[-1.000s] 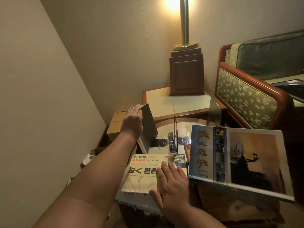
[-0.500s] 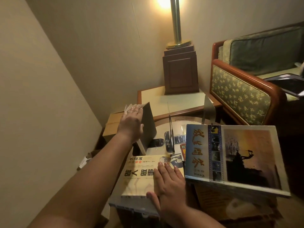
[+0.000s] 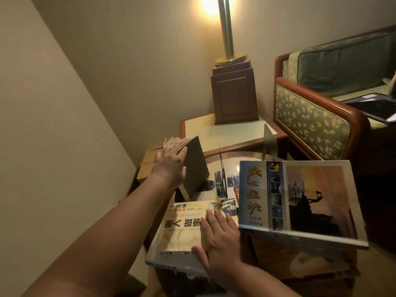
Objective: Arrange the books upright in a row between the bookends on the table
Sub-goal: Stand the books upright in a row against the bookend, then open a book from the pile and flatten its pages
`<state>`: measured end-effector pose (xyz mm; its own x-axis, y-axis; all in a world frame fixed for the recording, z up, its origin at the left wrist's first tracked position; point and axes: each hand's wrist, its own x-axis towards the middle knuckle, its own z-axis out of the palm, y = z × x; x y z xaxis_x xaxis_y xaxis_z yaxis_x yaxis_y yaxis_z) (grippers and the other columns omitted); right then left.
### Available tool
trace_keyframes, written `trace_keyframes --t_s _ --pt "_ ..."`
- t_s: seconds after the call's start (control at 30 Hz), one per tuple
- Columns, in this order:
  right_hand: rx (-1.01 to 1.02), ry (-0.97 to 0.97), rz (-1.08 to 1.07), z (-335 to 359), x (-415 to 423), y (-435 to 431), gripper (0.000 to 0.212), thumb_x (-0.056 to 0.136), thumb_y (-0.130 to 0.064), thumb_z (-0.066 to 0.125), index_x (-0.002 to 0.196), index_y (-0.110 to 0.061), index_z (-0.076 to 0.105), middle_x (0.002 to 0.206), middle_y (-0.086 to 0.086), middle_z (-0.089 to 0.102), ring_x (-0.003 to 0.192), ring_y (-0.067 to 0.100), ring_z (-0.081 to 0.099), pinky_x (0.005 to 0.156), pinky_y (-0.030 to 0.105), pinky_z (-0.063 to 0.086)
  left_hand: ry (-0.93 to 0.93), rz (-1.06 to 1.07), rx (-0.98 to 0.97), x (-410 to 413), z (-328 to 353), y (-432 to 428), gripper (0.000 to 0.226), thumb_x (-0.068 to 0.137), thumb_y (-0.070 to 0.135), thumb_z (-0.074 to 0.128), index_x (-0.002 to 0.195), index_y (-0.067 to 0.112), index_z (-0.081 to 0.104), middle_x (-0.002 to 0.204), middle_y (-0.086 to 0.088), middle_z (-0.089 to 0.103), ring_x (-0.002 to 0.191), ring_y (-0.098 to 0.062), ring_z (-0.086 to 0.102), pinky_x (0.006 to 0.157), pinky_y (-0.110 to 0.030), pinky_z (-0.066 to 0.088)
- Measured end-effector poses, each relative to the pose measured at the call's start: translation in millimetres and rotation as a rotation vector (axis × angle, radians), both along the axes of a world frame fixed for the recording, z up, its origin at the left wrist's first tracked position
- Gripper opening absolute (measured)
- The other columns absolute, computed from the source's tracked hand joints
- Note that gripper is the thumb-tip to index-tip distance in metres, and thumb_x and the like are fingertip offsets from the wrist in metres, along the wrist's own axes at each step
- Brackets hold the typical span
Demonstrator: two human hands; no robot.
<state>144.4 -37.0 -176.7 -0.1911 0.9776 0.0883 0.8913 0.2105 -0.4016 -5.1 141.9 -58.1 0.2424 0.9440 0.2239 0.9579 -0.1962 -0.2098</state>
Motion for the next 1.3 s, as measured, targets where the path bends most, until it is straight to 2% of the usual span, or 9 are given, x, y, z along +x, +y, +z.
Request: trace_keyframes --t_s 0.37,0.5,0.63,0.7,0.87,1.0,1.17,1.23,1.3 --pt "0.025 -0.039 0.045 5 0 0 0.071 0.082 -0.069 0.044 0.121 -0.018 0.075 0.130 0.009 0.069 0.122 0.032 0.065 0.112 0.047 0.036 -0.030 -0.036 -0.007 10 10 -13 0.072 0.096 0.033 0.059 0.158 0.022 0.026 0.166 -0.010 0.019 0.153 -0.030 0.017 0.119 -0.058 0.025" --pt "-0.019 -0.067 0.051 12 1 2 0.068 0.081 -0.069 0.042 0.118 -0.023 0.074 0.128 0.006 0.070 0.120 0.029 0.066 0.100 0.048 0.046 -0.103 -0.037 0.002 12 6 -29 0.071 0.095 0.033 0.060 0.158 0.024 0.026 0.165 -0.009 0.023 0.153 -0.030 0.020 0.119 -0.059 0.022" --pt "0.040 0.023 0.142 25 10 -4 0.051 0.098 -0.045 0.055 0.139 -0.014 0.058 0.152 0.011 0.051 0.145 0.031 0.042 0.119 0.048 0.021 -0.216 -0.083 0.000 16 3 -57 0.069 0.095 0.027 0.062 0.157 0.022 0.031 0.165 -0.008 0.026 0.152 -0.029 0.023 0.119 -0.058 0.028" --pt "0.040 0.058 0.185 33 18 -8 0.049 0.106 -0.031 0.048 0.150 -0.011 0.045 0.161 0.012 0.036 0.152 0.028 0.026 0.125 0.044 0.012 -0.272 -0.104 -0.012 17 2 -74 0.068 0.095 0.023 0.063 0.156 0.021 0.033 0.163 -0.007 0.029 0.151 -0.029 0.026 0.117 -0.057 0.032" --pt "0.176 0.202 0.264 59 40 -34 0.044 0.104 -0.019 0.053 0.147 -0.010 0.050 0.158 0.010 0.042 0.148 0.025 0.035 0.119 0.032 0.032 -0.374 -0.160 -0.040 18 -7 -110 0.067 0.092 0.007 0.064 0.153 0.016 0.039 0.158 -0.008 0.039 0.145 -0.029 0.038 0.113 -0.052 0.041" --pt "0.391 0.203 0.369 83 83 -54 0.024 0.096 -0.008 0.065 0.119 -0.006 0.069 0.140 0.014 0.061 0.133 0.028 0.055 0.106 0.034 0.052 -0.582 -0.227 -0.070 33 -5 -135 0.060 0.093 0.001 0.062 0.150 0.011 0.044 0.148 -0.011 0.052 0.135 -0.028 0.052 0.107 -0.042 0.049" --pt "0.610 0.192 0.171 108 151 -50 0.015 0.096 -0.014 0.060 0.098 -0.006 0.073 0.120 0.015 0.070 0.119 0.029 0.062 0.089 0.040 0.060 -0.873 -0.021 -0.378 92 14 -165 0.049 0.101 0.030 0.058 0.146 0.015 0.045 0.122 -0.012 0.064 0.099 -0.025 0.068 0.076 -0.035 0.061" --pt "0.566 0.105 0.014 111 176 -39 0.016 0.094 -0.013 0.061 0.106 -0.009 0.072 0.131 0.015 0.064 0.129 0.033 0.054 0.098 0.052 0.054 -0.972 0.139 -0.562 113 17 -174 0.042 0.099 0.036 0.062 0.132 0.015 0.050 0.104 -0.009 0.063 0.086 -0.027 0.072 0.064 -0.035 0.061" --pt "0.345 0.042 -0.116 110 197 -30 0.032 0.097 -0.019 0.060 0.129 -0.018 0.063 0.155 0.012 0.044 0.148 0.034 0.030 0.118 0.057 0.032 -1.093 0.216 -0.675 125 16 -181 0.036 0.095 0.033 0.069 0.115 0.007 0.055 0.101 -0.012 0.067 0.084 -0.029 0.074 0.070 -0.042 0.064"
